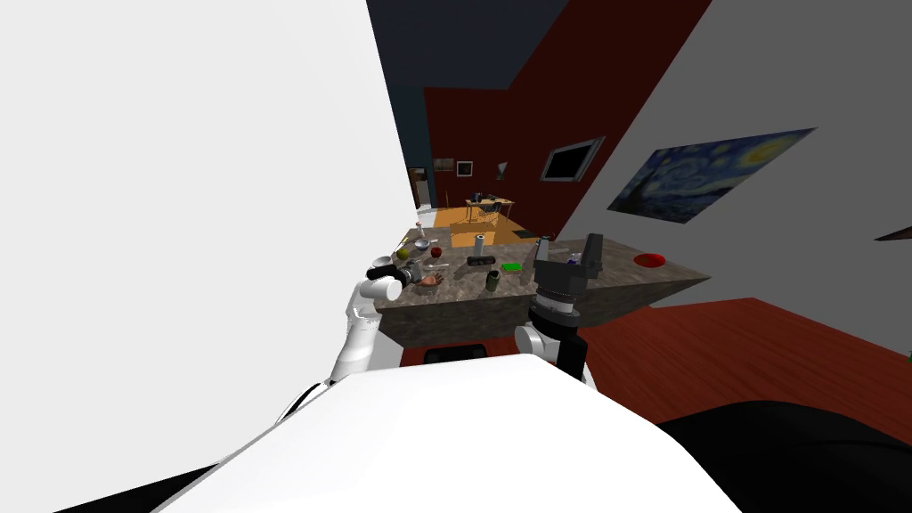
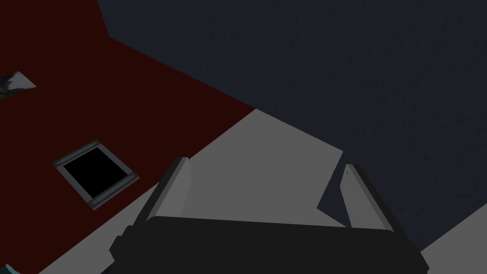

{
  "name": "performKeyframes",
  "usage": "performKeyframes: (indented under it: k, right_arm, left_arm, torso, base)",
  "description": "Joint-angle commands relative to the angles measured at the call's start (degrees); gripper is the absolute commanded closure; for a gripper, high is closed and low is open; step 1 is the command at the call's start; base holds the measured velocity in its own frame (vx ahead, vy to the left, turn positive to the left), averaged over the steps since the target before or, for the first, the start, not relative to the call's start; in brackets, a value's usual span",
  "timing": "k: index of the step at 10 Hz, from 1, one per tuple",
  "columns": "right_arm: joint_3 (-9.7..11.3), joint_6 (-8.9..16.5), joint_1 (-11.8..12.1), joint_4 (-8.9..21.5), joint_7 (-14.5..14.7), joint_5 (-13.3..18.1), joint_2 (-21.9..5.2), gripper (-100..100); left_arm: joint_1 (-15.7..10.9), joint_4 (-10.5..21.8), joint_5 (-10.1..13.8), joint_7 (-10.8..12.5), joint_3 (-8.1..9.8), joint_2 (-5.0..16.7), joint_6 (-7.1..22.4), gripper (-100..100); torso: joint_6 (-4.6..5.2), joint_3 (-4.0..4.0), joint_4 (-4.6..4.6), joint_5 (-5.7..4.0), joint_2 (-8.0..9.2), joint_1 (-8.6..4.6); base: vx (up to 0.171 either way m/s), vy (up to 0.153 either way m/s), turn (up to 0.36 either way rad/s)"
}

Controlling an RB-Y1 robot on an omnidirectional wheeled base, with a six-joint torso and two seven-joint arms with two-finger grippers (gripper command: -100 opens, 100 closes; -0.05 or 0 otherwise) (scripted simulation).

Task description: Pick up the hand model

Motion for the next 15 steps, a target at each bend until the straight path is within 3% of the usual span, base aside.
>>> performKeyframes:
  k: [1,5,11,15]
  right_arm:
    - [0.0,0.0,0.0,0.0,0.0,0.0,0.0,0]
    - [0.0,0.0,0.0,0.0,0.0,0.0,0.0,0]
    - [0.0,0.0,0.0,0.0,0.0,0.0,0.0,0]
    - [0.0,0.0,0.0,0.0,0.0,0.0,0.0,0]
  left_arm:
    - [0.0,0.0,0.0,-0.1,0.05,0.1,0.2,-100]
    - [-0.1,0.5,-0.6,-0.3,0.16,0.5,0.7,-100]
    - [0.2,3.5,-3.7,-0.9,0.5,2.8,3.3,-100]
    - [3.6,7.2,-6.3,1.2,-0.15,4.9,4.6,-100]
  torso:
    - [0.0,0.0,0.0,0.0,0.0,0.0]
    - [0.01,0.0,0.0,0.0,0.01,-0.03]
    - [0.03,0.0,0.0,-0.07,0.01,-0.29]
    - [0.04,0.03,0.01,-0.13,0.05,-0.59]
  base:
    - [0.0,-0.008,-0.004]
    - [0.001,-0.012,0.016]
    - [-0.001,-0.073,-0.013]
    - [-0.004,-0.157,-0.09]
